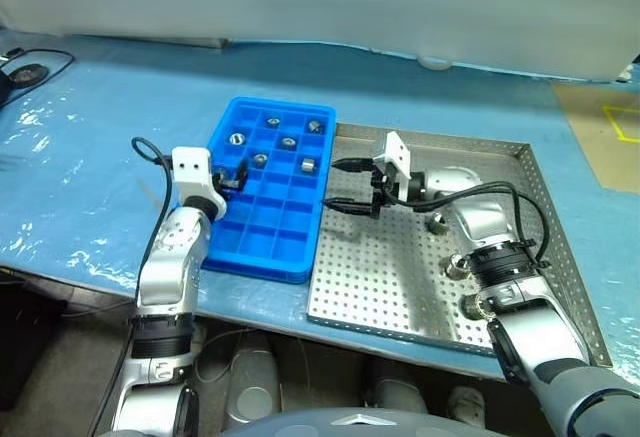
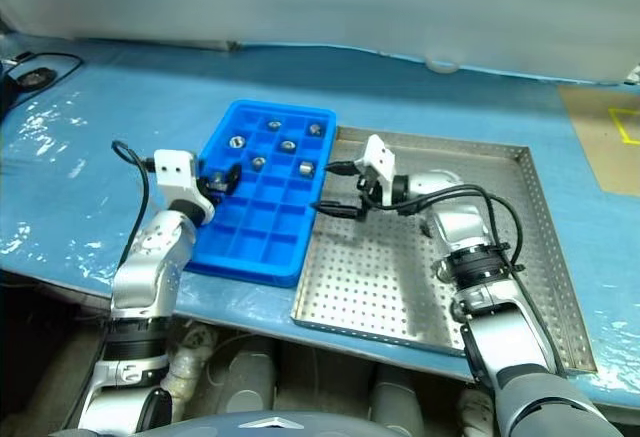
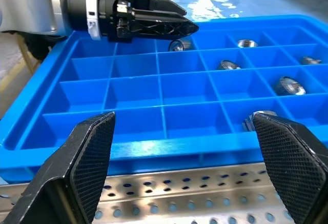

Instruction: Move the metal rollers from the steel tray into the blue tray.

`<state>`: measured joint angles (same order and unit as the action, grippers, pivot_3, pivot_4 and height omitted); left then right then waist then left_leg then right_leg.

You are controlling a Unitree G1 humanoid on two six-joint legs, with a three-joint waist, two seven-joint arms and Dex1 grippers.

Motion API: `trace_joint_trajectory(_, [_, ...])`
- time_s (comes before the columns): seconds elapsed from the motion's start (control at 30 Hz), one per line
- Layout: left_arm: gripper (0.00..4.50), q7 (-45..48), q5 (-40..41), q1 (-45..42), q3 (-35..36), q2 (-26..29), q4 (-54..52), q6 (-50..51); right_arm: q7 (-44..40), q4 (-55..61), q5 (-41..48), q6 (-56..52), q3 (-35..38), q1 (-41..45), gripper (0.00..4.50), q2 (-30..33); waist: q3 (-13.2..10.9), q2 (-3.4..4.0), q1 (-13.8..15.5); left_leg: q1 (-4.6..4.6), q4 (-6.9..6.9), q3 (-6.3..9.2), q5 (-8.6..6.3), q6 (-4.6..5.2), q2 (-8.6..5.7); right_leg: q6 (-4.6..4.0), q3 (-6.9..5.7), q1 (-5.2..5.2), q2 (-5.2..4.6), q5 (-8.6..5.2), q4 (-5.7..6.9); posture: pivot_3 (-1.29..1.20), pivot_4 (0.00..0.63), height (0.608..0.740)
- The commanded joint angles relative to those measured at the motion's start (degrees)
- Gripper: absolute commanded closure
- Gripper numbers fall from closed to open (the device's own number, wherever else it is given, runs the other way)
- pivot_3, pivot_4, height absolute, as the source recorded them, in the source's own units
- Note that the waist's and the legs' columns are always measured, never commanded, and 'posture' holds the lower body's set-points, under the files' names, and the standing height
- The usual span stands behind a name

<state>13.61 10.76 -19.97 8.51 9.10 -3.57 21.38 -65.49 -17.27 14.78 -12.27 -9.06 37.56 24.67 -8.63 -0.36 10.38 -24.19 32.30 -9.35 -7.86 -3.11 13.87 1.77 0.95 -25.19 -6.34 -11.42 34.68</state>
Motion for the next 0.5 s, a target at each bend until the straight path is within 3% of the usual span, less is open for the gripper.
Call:
trace_joint_trajectory(0.03, [0.47, 8.3, 4.1, -3.9, -2.7, 0.7, 1.2, -2.6, 1.8, 5.4, 1.8, -1.6, 3.5, -1.9, 0.00, 2.0, 0.0, 0.00, -0.2, 0.01, 0.01, -0.01, 0.00, 0.01, 0.00, 0.00, 0.02, 0.00, 0.01, 0.00, 0.00, 0.15, 0.150, 0.740])
trace_joint_trajectory(0.3, [0.47, 26.4, 6.2, -15.5, -10.1, 0.7, 17.0, -6.4, 8.8, 18.7, 3.7, -7.4, 11.0, -12.6, 0.00, 7.8, 0.0, -0.01, -3.0, 0.10, -0.03, -0.12, 0.06, -0.07, -0.05, 0.01, 0.21, -0.04, 0.04, 0.01, -0.01, -0.11, 0.150, 0.740])
trace_joint_trajectory(0.5, [0.47, 36.7, 4.9, -24.7, -14.6, -3.0, 32.2, -11.3, 14.9, 30.0, 5.8, -12.2, 19.0, -23.2, 0.00, 11.4, 0.0, -0.03, -6.3, 0.27, -0.10, -0.31, 0.04, -0.03, -0.10, 0.03, 0.47, -0.06, 0.06, 0.00, -0.04, -0.30, 0.150, 0.740])
